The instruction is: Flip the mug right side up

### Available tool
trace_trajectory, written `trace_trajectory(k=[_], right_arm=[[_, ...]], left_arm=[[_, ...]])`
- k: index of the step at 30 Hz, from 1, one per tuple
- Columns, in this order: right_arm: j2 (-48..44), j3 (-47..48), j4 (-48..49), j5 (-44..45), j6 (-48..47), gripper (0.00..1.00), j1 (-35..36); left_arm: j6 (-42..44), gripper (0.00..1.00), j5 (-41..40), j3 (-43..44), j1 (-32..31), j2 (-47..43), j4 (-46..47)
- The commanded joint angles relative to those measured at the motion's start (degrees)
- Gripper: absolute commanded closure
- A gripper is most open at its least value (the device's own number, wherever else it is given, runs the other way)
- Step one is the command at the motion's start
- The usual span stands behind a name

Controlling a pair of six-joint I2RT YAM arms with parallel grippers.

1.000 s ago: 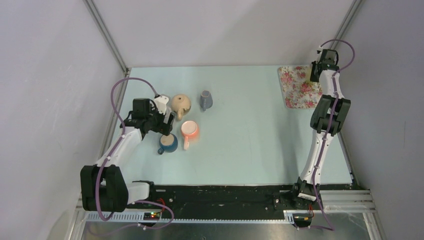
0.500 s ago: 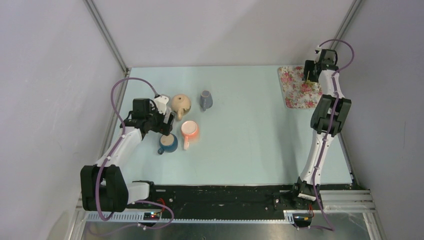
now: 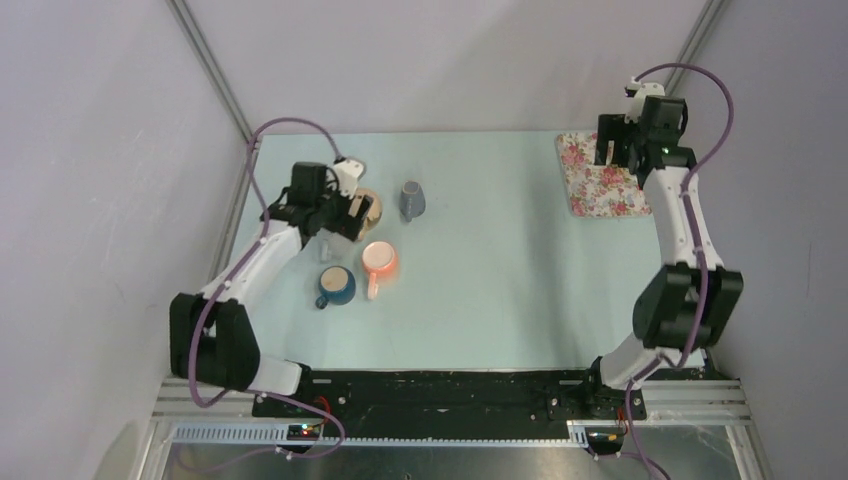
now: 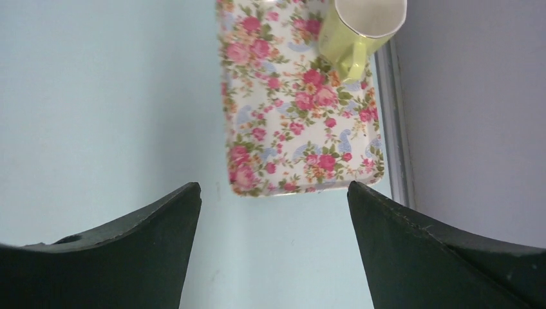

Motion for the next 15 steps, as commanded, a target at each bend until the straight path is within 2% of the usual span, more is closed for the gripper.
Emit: trace_trajectory(k=[1,5,9,11,15], right_arm=[[-8.8,-6.7,-0.7,-8.9,-0.8,0.11,0.3],[-12.3,-10.4,-4.2,-12.7,-1.9,0.10,2.3],[-14.4,-12.9,-4.8,-12.0,-2.9,0.09,4.7],[-15.0,-13.6,-4.3,-11.7,-2.9,0.09,5.5],[-15.1,-13.9,-3.5,-12.1,-2.5,0.09,6.7]], left_arm=[[-3.2,0.00,-5.8,12.4,-7.3,6.9,1.7],[-7.4,0.00,-8.9,25.8,-11.1,17.4,1.4],[-13.2,0.00,-11.2,40.5,-13.1,28.8,-2.4],[-16.3,0.00,-11.5,45.8,-14.0,34.9,-4.0],[-18.4,0.00,-14.4,51.8,-15.2,41.7,-5.0]])
